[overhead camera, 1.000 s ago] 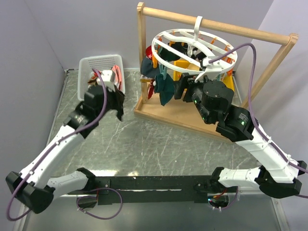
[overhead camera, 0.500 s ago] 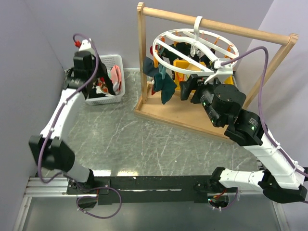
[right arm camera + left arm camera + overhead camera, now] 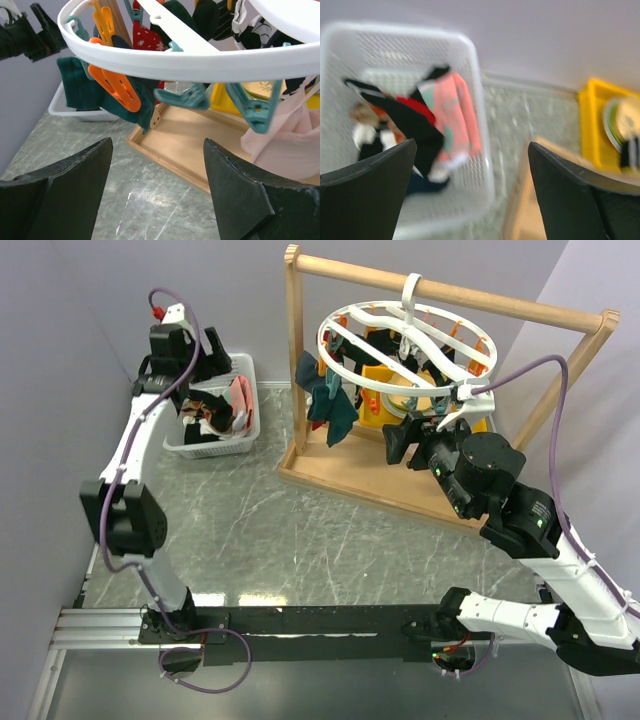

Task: Remove the socks clipped to the hanger

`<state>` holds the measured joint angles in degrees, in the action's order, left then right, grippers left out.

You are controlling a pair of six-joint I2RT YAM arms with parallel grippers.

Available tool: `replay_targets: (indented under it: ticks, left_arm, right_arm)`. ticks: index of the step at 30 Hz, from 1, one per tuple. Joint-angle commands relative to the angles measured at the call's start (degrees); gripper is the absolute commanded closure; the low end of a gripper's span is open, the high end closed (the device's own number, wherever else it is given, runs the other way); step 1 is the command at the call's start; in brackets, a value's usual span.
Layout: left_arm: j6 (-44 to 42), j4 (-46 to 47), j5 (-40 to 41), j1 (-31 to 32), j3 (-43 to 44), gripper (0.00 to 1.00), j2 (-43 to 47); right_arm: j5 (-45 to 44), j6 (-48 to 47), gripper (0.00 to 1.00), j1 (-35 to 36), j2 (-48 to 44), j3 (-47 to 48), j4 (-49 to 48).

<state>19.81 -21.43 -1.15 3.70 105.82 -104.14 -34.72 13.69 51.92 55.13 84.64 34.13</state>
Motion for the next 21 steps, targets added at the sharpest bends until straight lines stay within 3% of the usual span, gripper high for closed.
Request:
replay_targets:
  ticks: [1,5,8,9,12,16,21]
  left_arm:
    - [5.14,7.79,-14.36,0.6,-10.17,0.01,16.37]
    - [11.9,17.63,-20.38,3.84,-26.67,0.01,28.44]
    - [10.35,19.76,-18.47,11.65,-31.62,0.02,34.78]
    - [9.72,19.67,-17.67,16.2,-32.25,0.02,35.84]
    - [9.01,23.69,-17.22,22.21,-35.15,0.02,39.18]
    - [10.07,30.83,-21.08,24.07,-38.67,0.06,41.12]
    - [10.07,31.19,-24.86,25.21,-36.04,0.09,37.09]
  right_arm:
    - [1.85,-0.95,0.19,-0.59,-1.7,-0.62,-1.87]
    - [1.85,-1.82,0.19,-1.03,-1.61,-0.35,-1.79]
    - [1.67,-2.88,0.19,-1.21,-1.61,-0.18,-1.87]
    - [1.5,-2.97,0.19,-1.12,-1.7,-0.18,-1.87]
    - [1.23,-3.59,0.18,-1.21,-1.87,-0.53,-2.4]
    - [1.85,-3.06,0.19,-1.3,-1.78,-0.44,-2.14]
    - [2.46,-1.92,0.18,-1.38,-1.87,-0.53,-1.87]
